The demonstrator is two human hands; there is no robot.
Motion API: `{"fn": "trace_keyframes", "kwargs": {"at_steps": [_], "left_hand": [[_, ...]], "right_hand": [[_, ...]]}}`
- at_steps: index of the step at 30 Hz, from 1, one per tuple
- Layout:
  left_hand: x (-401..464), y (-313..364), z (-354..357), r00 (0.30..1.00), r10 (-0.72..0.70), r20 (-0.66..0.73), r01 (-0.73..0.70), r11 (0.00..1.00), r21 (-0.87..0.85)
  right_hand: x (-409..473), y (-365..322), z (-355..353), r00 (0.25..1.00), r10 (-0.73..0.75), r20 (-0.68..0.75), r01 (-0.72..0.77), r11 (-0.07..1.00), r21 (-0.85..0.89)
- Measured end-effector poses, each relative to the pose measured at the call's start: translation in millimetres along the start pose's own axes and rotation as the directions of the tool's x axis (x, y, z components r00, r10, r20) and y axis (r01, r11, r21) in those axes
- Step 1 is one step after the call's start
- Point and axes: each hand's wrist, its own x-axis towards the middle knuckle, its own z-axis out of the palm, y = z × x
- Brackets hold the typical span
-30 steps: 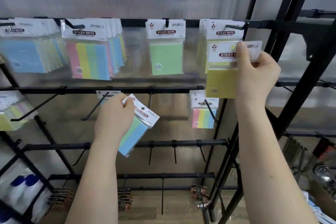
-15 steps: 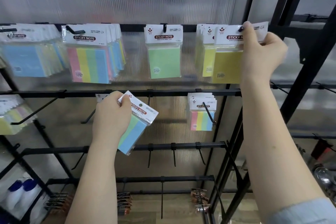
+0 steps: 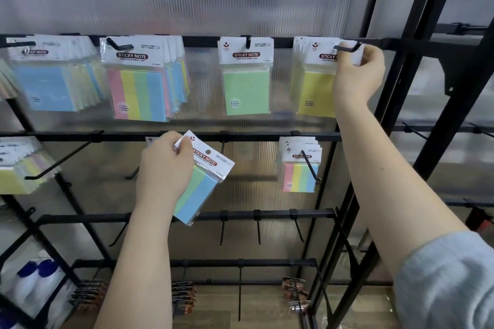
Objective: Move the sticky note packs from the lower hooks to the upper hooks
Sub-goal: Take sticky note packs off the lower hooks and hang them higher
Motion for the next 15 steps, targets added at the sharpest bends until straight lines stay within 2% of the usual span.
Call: {"fn": "trace_keyframes", "kwargs": {"at_steps": [3,9,15], "left_hand": [[1,-1,-3,1.0,-0.004,-0.018,0.004,1.0,-0.012],[2,0,-11,0.998,0.036,-0.046,-0.038,0.998,-0.05],[9,-3,-29,0.984,0.096,-0.148,-0.123,0.974,-0.19]], "right_hand": [[-1,6,1,0.997,-0.06,-0.058,0.059,0.998,-0.018],[-43,28,-2,0.974,-0.216,-0.066,0.211,0.975,-0.075],[-94,40,0,0.977,-0.211,-0.006,0.21,0.977,-0.041]]}}
